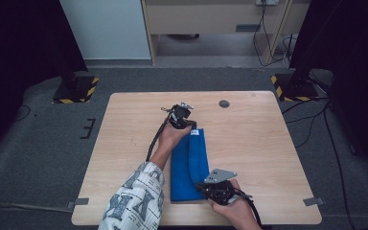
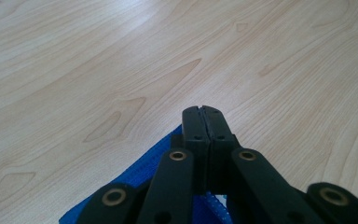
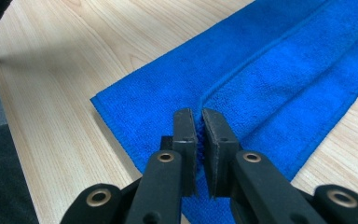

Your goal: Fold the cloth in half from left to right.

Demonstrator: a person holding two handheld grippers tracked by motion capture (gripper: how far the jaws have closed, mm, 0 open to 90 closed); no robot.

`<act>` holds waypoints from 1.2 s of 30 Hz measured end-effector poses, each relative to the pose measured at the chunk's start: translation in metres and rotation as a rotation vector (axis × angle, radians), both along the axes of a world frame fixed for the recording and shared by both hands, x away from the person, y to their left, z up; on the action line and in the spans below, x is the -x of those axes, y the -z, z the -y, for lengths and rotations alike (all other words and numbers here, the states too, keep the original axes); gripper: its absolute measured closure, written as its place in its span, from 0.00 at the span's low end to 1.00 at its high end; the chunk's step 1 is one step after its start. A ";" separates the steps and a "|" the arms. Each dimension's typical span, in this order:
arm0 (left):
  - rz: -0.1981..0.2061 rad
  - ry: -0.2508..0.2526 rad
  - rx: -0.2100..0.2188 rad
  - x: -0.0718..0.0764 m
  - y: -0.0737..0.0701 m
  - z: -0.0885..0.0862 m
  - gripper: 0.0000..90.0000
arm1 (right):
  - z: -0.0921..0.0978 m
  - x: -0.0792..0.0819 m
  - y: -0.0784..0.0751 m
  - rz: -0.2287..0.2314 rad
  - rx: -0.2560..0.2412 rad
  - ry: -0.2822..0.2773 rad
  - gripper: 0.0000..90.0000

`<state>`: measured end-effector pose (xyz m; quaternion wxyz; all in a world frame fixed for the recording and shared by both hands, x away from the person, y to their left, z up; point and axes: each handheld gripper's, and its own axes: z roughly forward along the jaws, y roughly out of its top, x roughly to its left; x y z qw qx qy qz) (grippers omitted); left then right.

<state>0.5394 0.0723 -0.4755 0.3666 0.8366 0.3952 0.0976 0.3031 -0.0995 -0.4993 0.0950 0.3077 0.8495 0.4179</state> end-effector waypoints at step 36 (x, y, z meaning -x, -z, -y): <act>0.002 -0.021 0.065 0.003 0.004 0.004 0.68 | 0.014 -0.005 0.007 -0.088 0.057 0.079 0.49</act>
